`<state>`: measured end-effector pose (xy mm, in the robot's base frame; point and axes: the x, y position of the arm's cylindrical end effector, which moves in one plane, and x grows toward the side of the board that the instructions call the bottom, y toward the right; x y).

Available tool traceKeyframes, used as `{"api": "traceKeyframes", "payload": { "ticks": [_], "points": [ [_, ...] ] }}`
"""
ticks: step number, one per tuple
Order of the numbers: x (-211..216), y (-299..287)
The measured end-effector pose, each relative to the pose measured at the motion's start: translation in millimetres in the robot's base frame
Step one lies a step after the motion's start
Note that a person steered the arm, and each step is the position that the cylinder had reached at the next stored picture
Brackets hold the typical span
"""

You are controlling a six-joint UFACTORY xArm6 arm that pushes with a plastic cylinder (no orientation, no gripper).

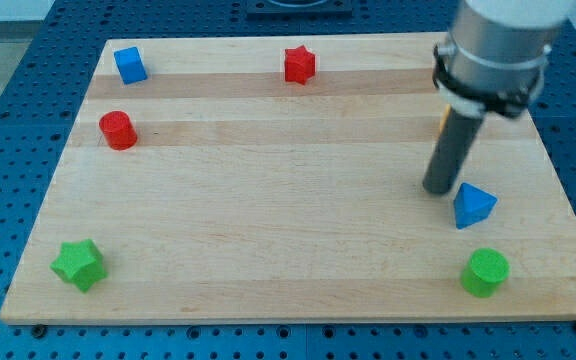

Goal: Place your arm over the hexagon

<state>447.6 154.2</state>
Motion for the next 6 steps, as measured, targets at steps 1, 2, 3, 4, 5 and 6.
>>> {"api": "traceKeyframes", "payload": {
  "ticks": [1,2,3,4,5,6],
  "points": [
    [-93.6,-0.1],
    [-182.8,-0.1],
    [-256.0,10.1],
    [-256.6,48.5],
    [-256.5,44.6],
    [-255.8,55.0]
  ]
}}
